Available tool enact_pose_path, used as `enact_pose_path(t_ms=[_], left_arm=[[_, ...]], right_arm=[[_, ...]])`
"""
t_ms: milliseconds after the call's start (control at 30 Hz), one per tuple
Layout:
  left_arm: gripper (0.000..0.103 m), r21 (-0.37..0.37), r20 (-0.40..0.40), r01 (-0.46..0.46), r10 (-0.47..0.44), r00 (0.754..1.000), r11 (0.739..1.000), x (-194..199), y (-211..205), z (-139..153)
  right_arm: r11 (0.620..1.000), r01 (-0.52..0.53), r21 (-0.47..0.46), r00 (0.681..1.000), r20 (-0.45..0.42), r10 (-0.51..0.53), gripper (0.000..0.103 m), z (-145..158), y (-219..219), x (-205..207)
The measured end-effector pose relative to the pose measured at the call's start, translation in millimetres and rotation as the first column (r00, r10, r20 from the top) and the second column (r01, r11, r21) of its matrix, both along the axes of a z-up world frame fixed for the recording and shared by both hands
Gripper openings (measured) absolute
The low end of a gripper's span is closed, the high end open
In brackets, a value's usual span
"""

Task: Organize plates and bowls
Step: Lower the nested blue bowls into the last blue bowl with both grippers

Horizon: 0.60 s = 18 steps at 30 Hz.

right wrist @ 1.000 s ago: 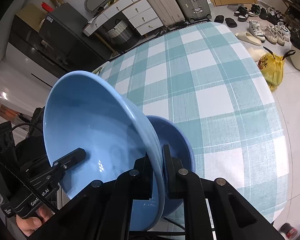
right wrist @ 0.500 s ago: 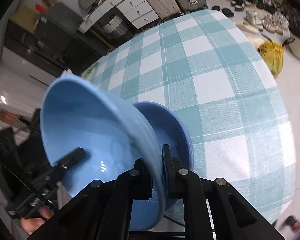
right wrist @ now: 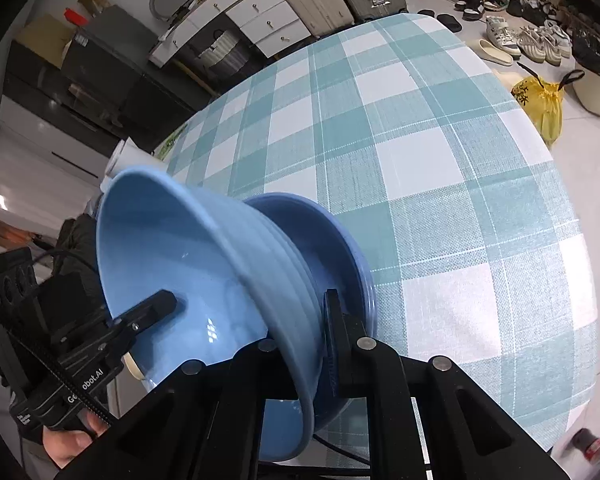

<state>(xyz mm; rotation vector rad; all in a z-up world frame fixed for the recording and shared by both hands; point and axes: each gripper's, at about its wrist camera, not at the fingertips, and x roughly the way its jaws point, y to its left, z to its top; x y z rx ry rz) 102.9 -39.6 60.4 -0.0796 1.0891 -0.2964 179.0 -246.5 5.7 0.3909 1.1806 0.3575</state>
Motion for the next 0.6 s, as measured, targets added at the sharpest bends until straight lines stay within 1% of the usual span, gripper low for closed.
enact_pose_path(t_ms=[100,233,300,467,533,600], left_arm=[[0.008,0.004,-0.005,0.005,-0.005,1.0,1.0,0.2,-1.5,-4.7],[0.008,-0.009,-0.001,0.0,0.0,1.0,1.0,0.6,0.0,-6.2],[0.008,0.002,0.003,-0.001,0.001,1.0,1.0,0.9,-0.7,-5.8],[0.008,0.06,0.027,-0.002,0.0,1.0,0.998,-0.9,-4.3,-8.3],[0.009,0.058,0.032,-0.003,0.001,0.999,0.998,-1.2,-3.7,-8.5],[0.009,0.058,0.034,-0.004,0.002,0.999,0.998,-0.8,-3.2,-9.0]], right_arm=[[1.0,-0.003,-0.011,1.0,0.005,0.003,0.01,-3.1,-0.7,-2.4],[1.0,-0.003,-0.018,1.0,0.019,0.003,0.01,-2.6,-0.3,-5.7],[1.0,-0.003,-0.028,1.0,0.025,0.004,0.01,-2.1,1.3,-6.5],[0.997,-0.014,-0.07,0.999,0.049,0.017,0.01,1.5,6.9,-8.7],[0.996,-0.017,-0.09,0.998,0.062,0.023,0.01,2.6,9.1,-10.7],[0.99,-0.028,-0.135,0.996,0.08,0.039,0.01,4.8,13.8,-13.3]])
